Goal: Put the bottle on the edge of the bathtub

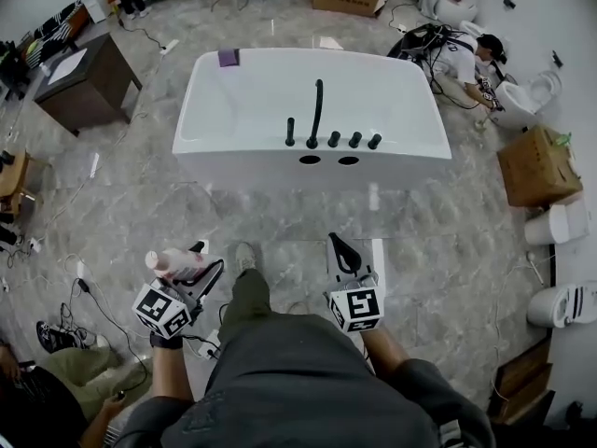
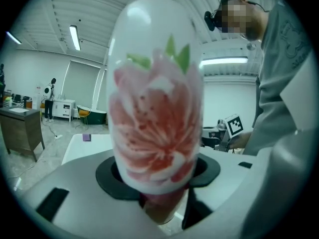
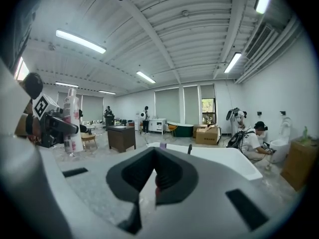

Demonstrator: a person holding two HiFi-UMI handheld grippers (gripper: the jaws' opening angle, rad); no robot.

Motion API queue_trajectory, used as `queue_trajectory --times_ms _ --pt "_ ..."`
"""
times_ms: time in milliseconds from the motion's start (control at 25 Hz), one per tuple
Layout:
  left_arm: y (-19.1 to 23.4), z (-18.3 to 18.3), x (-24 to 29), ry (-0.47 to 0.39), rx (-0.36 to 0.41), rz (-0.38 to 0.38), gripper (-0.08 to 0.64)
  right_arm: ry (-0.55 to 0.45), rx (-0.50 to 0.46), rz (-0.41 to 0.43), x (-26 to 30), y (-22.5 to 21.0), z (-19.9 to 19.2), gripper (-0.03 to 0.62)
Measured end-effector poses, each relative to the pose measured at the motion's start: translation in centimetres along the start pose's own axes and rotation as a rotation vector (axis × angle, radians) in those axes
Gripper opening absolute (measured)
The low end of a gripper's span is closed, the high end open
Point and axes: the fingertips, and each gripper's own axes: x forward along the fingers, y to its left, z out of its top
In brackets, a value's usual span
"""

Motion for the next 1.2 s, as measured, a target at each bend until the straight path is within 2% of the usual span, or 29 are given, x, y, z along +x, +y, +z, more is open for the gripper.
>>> queue_trajectory --times_ms 360,800,1000,1200 --pt "9.1 1.7 9.8 -0.007 0.033 -0.091 0.235 0.042 -0.015 -0.13 7.7 -5.4 0.8 0.0" --pt "23.4 6.9 23.2 0.064 0.142 -0.274 0.235 0.113 -0.008 -0.295 23.9 -9.8 5.7 0.0" --pt "27.1 8.6 27.7 0.074 0.226 -0.32 0.235 0.13 -0.027 -0.309 28.3 -10.5 6.7 0.0" --pt "28.2 9.3 32.1 0.061 0.202 -0.293 0.235 0.119 -0.024 -0.254 31.0 -13.6 7.0 0.0"
